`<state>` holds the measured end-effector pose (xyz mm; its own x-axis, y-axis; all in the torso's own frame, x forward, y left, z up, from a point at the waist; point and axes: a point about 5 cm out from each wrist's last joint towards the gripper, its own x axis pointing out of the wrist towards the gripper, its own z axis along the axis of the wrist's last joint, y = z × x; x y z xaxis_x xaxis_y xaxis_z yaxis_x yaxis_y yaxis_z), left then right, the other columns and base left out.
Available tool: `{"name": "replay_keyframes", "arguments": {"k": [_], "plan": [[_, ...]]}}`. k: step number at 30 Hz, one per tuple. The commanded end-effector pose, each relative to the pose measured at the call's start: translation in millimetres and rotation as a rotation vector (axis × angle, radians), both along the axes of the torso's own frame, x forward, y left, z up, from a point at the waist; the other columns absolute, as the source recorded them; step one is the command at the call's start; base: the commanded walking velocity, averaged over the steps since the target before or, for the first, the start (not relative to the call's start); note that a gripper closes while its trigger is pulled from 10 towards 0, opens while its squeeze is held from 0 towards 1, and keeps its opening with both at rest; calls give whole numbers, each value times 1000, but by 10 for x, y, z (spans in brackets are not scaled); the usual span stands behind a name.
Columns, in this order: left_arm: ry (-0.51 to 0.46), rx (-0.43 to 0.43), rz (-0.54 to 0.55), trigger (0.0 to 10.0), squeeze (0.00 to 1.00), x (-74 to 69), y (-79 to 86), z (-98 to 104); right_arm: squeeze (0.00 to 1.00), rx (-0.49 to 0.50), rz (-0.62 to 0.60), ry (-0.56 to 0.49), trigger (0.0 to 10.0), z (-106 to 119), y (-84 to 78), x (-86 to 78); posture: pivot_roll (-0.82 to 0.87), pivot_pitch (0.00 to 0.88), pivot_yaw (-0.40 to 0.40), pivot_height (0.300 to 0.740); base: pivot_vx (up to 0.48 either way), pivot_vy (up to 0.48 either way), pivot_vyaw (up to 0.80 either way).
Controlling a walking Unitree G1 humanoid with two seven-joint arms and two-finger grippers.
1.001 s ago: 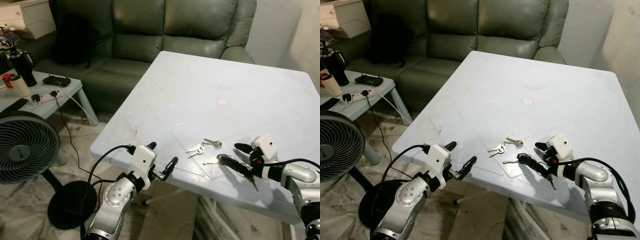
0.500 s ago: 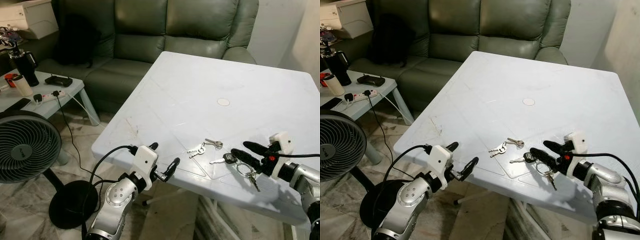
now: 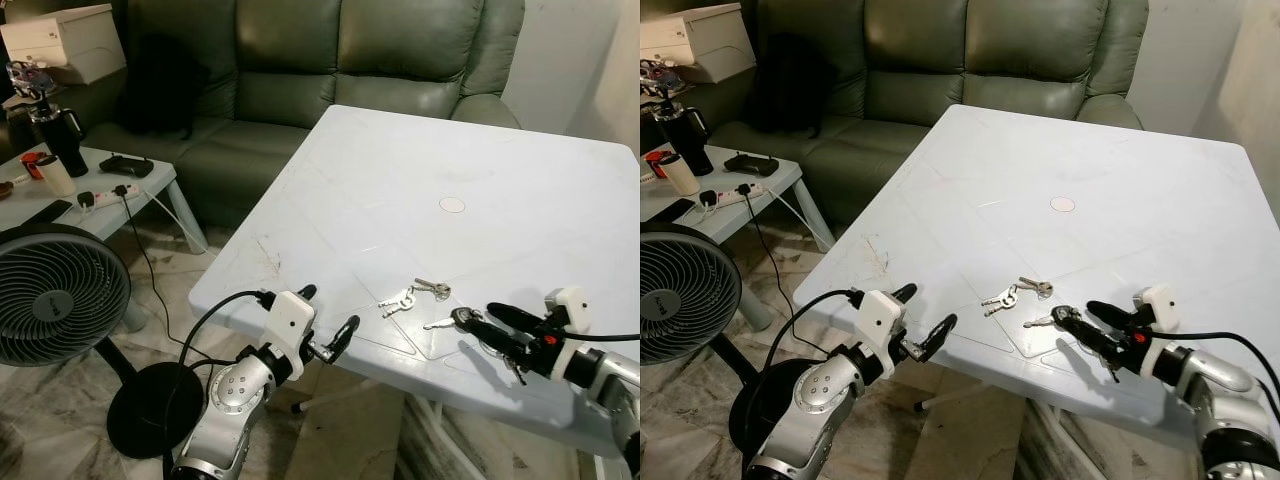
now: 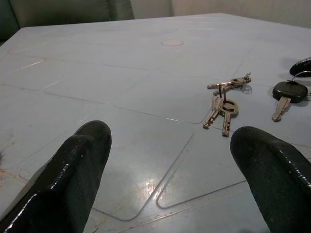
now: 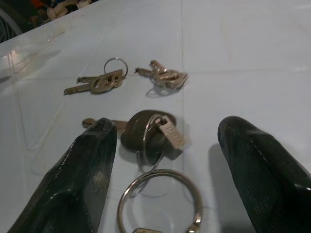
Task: Hang keys on a hook
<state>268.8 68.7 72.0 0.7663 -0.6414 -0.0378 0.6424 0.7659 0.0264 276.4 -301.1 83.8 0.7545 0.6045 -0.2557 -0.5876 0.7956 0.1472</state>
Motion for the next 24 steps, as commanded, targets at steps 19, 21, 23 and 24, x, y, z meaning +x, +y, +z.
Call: {"name": "replay_keyframes", "arguments": {"k": [19,21,23,24], "plan": [[-8,13,-20,10000,0,32,-3,40,0,-54,-27,-14,0,16,-64,-51,-72,0,61,740,0,0,0],[-8,13,-21,10000,0,36,-3,42,0,-55,-31,-14,0,12,-75,-59,-75,0,64,740,0,0,0],[-8,14,-22,10000,0,35,-3,40,0,-54,-31,-15,0,12,-73,-64,-75,0,64,740,0,0,0],[-8,13,-23,10000,0,35,-4,41,0,-53,-29,-15,0,13,-71,-67,-77,0,65,740,0,0,0]]}}
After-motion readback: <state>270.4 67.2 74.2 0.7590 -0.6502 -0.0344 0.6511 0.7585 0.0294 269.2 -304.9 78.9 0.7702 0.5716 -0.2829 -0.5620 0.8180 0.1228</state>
